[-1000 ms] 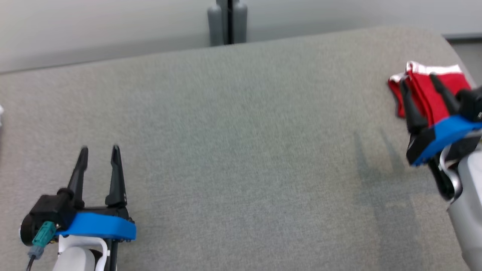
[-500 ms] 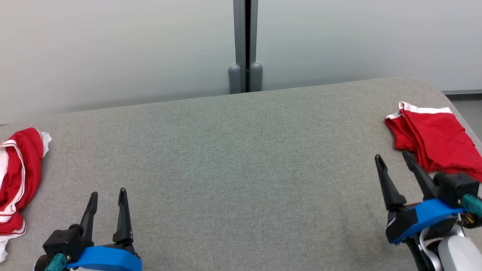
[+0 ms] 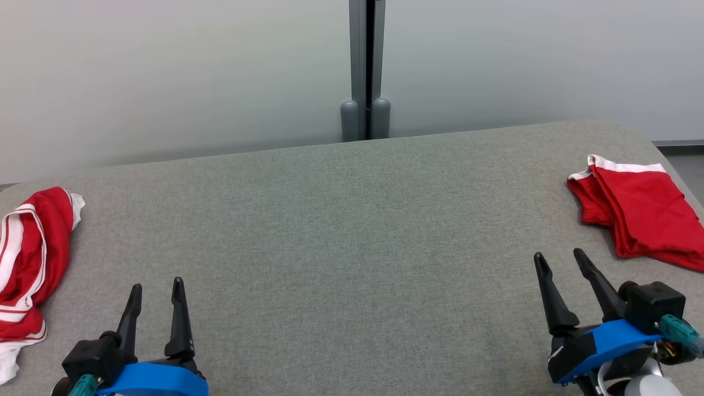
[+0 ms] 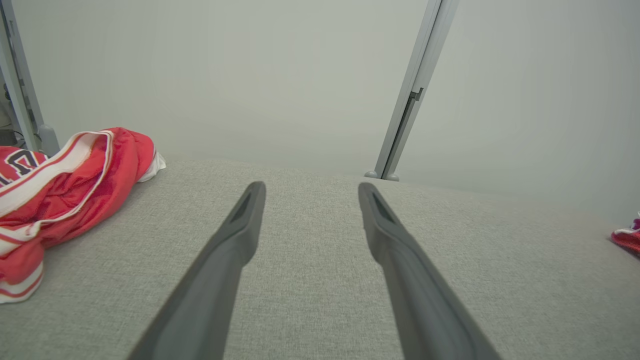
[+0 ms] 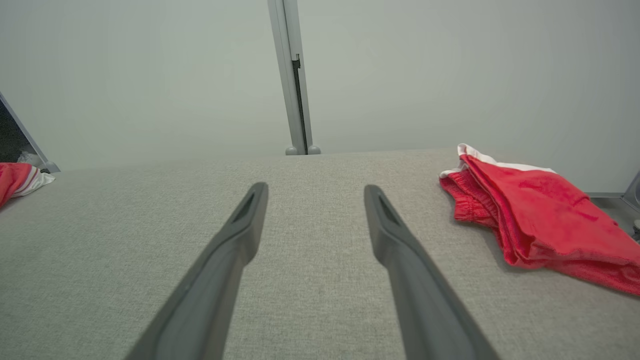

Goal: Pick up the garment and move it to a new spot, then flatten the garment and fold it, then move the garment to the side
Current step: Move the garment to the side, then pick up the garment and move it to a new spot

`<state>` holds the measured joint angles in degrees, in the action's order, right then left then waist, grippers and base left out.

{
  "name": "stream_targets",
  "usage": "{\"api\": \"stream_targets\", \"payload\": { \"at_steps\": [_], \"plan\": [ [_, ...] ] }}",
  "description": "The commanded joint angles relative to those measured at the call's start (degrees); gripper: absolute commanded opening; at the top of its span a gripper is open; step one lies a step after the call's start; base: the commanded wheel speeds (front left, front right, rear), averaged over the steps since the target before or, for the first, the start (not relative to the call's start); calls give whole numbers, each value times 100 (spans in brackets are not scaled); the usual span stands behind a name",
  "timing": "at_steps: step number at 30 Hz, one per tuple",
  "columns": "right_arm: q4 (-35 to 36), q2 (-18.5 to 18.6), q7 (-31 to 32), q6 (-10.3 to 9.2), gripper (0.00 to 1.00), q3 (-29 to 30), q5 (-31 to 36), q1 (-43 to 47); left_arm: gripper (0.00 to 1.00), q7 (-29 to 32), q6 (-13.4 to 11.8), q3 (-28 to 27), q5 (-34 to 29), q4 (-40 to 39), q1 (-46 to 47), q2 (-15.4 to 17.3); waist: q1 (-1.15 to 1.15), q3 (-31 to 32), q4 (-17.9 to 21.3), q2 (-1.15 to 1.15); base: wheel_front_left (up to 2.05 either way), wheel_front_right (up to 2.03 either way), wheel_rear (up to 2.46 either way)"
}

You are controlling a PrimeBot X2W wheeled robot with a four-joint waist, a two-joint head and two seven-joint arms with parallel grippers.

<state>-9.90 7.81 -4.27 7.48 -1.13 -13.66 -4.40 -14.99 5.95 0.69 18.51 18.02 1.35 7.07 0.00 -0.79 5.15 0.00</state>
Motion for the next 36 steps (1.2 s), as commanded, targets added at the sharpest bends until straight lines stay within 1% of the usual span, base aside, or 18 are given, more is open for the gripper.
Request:
{"api": "stream_targets", "payload": {
  "at_steps": [1,8,13,19,21,22,27,32,36],
  "plan": [
    [28,-26,10,3,100,18,0,80,100,-27,22,-30,-46,3,-24,8,0,-1,-4,0,0,0,0],
    [-41,39,-12,3,100,-1,23,2,100,-28,62,-59,-102,0,56,-18,0,-77,-75,0,0,0,0],
    [-39,53,-22,3,100,-23,34,-15,100,-27,86,-55,-118,17,144,-54,0,-158,-312,0,0,0,0],
    [-67,47,-44,3,100,0,16,17,100,-28,102,-19,-186,36,170,-102,0,-183,-896,0,0,0,0],
    [-84,36,-47,3,100,-11,-2,11,100,-27,109,-13,-223,43,159,-91,0,-186,-1140,0,0,0,0],
    [-102,27,-66,3,100,-26,-12,8,100,-27,111,-16,-252,52,149,-88,0,-183,-1395,0,0,0,0],
    [-120,-9,-80,3,100,-63,13,16,100,-27,123,-32,-276,41,135,-100,0,-178,-2009,0,0,0,0],
    [-166,34,-90,3,100,-169,2,-43,100,-28,126,-93,-273,42,73,-75,0,-178,-2489,0,0,0,0],
    [-203,24,-113,3,100,-189,-12,-61,100,-27,129,-126,-280,16,28,-85,0,-161,-2766,0,0,0,0]
  ]
}}
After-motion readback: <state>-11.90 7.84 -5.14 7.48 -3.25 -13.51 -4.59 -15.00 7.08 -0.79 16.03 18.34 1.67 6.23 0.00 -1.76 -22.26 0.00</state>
